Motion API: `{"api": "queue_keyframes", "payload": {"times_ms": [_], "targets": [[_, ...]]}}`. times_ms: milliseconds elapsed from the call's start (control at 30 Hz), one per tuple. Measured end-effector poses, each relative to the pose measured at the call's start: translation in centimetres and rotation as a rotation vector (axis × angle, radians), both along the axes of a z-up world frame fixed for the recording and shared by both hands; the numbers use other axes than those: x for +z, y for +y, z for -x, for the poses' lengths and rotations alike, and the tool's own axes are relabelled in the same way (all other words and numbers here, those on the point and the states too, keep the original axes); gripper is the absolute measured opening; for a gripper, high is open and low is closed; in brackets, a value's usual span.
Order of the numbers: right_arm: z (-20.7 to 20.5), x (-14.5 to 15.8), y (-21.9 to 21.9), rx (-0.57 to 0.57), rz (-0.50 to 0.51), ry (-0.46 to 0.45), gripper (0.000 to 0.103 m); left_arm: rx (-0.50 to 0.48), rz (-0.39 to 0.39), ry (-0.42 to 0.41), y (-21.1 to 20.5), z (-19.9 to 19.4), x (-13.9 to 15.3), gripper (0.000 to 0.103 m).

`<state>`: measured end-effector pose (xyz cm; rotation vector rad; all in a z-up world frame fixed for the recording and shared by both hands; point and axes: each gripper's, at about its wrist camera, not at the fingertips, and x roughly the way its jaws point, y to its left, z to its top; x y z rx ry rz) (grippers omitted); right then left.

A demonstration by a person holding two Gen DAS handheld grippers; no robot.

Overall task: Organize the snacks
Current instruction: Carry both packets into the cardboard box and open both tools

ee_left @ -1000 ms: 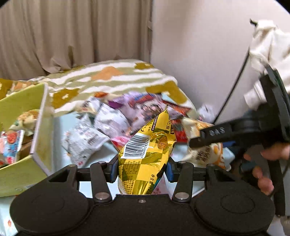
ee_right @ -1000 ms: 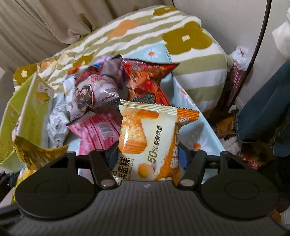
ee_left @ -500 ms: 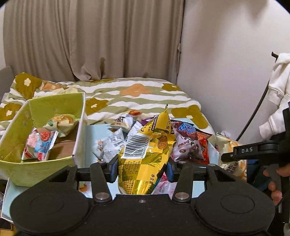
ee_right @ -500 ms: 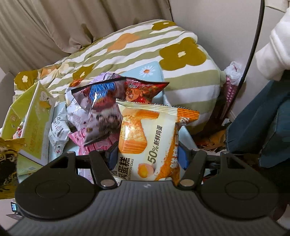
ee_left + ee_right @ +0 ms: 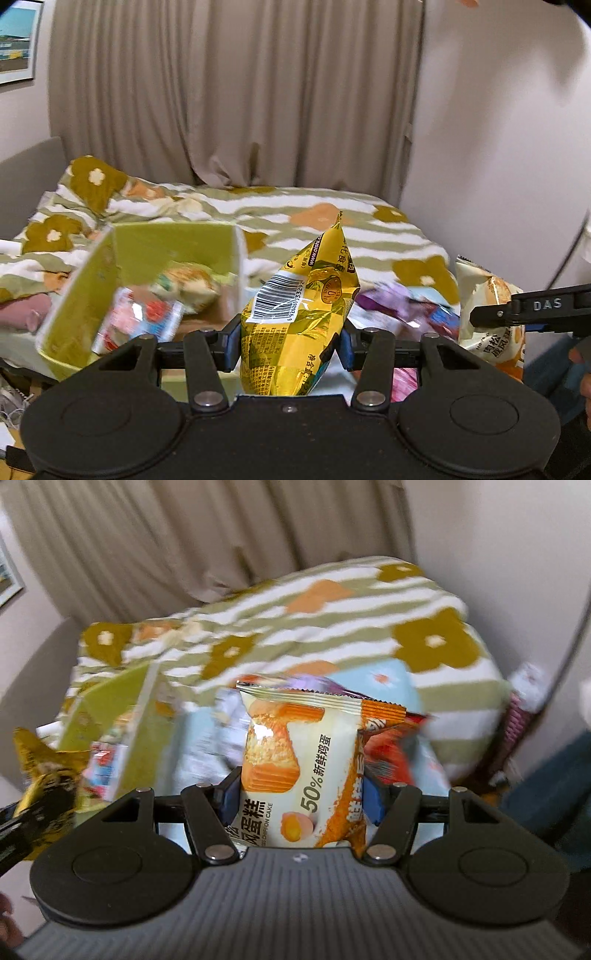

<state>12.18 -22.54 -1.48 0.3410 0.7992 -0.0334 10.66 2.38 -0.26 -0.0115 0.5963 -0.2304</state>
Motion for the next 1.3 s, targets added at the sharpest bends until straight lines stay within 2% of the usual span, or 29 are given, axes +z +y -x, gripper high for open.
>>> {"api": "queue_keyframes", "payload": {"times_ms": [200, 367, 533, 700, 733, 767, 867, 900, 1100, 1300], "targets": [[-4.2, 2.4, 7.8, 0.114, -0.015, -0.057, 0.078, 0.071, -0.006, -0.012, 6.0, -3.1, 1.2, 0.054], [-7.9, 3.1, 14.3, 0.196, -0.017, -0.075, 0.079, 0.119, -0.02, 0.011, 10.9, -6.0, 1.0, 0.055], [-11.5, 2.1, 20.8, 0.253, -0.006, -0.045, 0.079, 0.127, -0.01, 0.074, 14.9, -9.2, -0.7, 0.056], [-13.8, 0.2, 25.2, 0.253, 0.003, 0.021, 0.079, 0.09, 0.017, 0.153, 17.3, -12.2, -2.9, 0.057], [-14.1, -0.2, 25.8, 0.25, 0.006, 0.036, 0.079, 0.078, 0.024, 0.167, 17.7, -12.6, -3.4, 0.058], [-14.4, -0.7, 26.4, 0.246, 0.01, 0.051, 0.079, 0.072, 0.032, 0.177, 18.0, -13.0, -3.7, 0.063], [-14.7, -1.7, 27.5, 0.226, 0.022, 0.084, 0.079, 0.047, 0.072, 0.196, 18.8, -13.5, -4.6, 0.093], [-14.8, -2.0, 27.8, 0.217, 0.03, 0.095, 0.079, 0.041, 0.083, 0.189, 19.0, -13.4, -4.7, 0.097], [-15.3, -2.7, 28.1, 0.204, 0.071, 0.129, 0.079, 0.028, 0.107, 0.194, 20.0, -13.2, -5.2, 0.098], [-16.1, -3.6, 28.6, 0.231, 0.077, 0.154, 0.079, 0.034, 0.07, 0.174, 20.6, -12.1, -5.1, 0.098]]}}
